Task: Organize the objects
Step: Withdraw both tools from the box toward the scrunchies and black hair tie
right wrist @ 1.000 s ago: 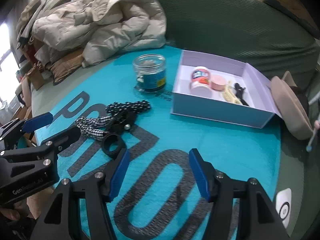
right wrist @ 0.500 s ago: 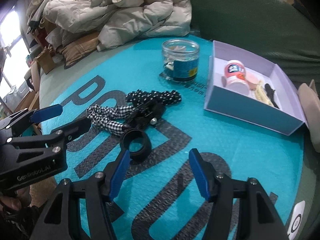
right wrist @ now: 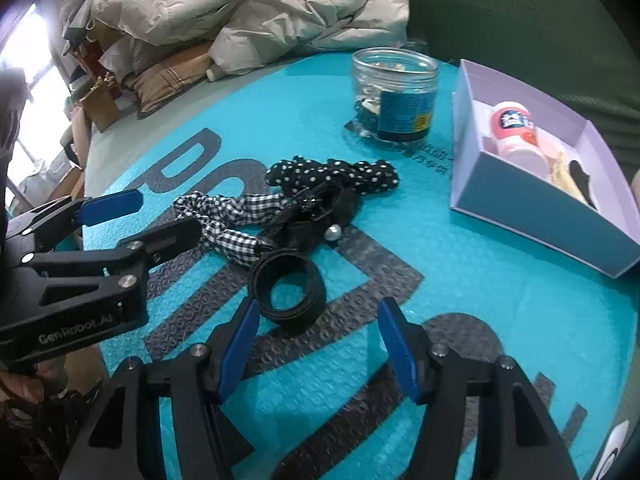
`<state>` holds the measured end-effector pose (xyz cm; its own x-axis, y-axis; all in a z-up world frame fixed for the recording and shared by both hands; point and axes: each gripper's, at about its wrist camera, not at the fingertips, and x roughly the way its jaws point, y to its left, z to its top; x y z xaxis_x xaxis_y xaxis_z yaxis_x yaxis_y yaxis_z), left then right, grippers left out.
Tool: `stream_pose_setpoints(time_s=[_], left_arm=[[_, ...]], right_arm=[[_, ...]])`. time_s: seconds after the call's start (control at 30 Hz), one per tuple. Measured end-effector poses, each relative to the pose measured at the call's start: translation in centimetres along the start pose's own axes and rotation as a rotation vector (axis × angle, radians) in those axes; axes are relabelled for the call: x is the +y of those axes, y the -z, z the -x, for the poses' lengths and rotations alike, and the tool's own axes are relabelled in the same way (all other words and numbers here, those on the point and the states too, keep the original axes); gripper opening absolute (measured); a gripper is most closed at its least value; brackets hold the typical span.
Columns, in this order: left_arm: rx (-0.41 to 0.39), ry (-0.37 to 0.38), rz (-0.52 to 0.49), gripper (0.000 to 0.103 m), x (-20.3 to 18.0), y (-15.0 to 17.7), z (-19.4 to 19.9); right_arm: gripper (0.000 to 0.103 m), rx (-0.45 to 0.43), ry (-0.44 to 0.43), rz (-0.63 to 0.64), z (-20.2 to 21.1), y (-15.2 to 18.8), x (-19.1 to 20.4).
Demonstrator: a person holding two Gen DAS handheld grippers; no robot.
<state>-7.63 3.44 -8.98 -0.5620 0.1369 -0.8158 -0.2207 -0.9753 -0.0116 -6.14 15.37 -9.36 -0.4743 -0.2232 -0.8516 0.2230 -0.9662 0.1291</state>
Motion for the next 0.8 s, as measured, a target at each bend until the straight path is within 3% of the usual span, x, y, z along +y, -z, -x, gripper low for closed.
stream_pose_setpoints(time_s=[0.3, 0.63, 0.8], left_arm=[[-0.023, 0.028, -0.062, 0.073, 0.0, -1.1, -0.6], [0.008, 0.147, -0.169, 0.073, -1.8, -1.5, -1.7], [0.028, 0.136, -0.249, 0.073, -2.9, -1.5, -2.9]], right_arm=[[0.061, -0.019, -0.032, 0.042, -0.9, -0.5, 0.4], [0.057, -0.030, -0.045, 0.025, -0.7, -0.3, -0.6], [0.057, -0.028, -0.026, 0.010, -0.6, 0.0, -1.5]])
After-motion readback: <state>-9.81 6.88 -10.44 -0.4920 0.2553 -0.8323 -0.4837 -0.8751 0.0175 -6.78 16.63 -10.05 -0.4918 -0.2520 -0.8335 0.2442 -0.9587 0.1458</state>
